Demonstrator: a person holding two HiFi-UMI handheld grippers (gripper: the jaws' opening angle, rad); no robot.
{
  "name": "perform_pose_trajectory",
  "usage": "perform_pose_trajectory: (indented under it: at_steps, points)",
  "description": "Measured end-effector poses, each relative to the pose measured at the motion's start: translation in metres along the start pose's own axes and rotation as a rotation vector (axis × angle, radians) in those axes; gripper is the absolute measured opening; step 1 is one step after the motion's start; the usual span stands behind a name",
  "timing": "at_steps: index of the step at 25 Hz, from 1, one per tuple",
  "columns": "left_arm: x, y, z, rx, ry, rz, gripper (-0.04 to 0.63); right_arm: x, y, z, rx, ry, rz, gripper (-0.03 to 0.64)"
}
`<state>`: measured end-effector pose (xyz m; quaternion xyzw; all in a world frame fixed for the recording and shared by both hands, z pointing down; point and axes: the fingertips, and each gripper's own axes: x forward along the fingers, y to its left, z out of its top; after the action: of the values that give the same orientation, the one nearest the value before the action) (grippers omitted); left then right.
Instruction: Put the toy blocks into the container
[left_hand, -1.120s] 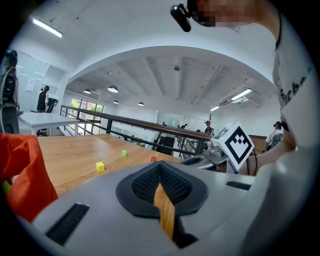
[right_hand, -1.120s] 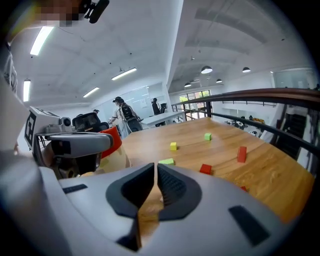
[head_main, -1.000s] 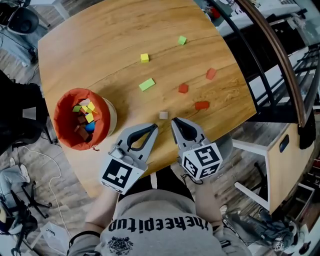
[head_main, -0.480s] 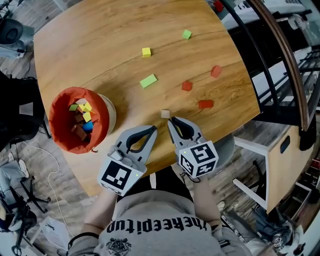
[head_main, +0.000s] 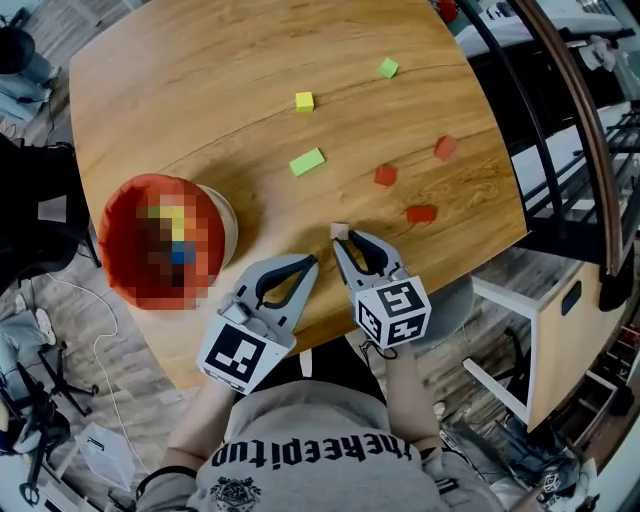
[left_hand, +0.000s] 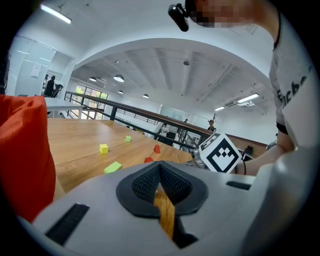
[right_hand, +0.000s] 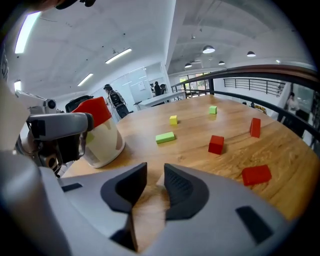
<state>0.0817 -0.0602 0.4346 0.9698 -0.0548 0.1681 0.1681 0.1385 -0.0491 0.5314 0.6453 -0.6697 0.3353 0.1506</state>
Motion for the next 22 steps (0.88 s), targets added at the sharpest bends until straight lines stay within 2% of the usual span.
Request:
perform_pose_trajectory:
  at_steps: [12, 22]
  points:
    - [0.001, 0.012, -0.009, -0.028, 0.014, 0.006, 0.014, 0.023, -0.014, -0.019, 0.000, 0.067, -0.057, 0.149]
    - [0.003, 0.019, -0.015, -0.030, 0.024, 0.004, 0.014, 0.033, -0.019, -0.029, -0.013, 0.110, -0.086, 0.155]
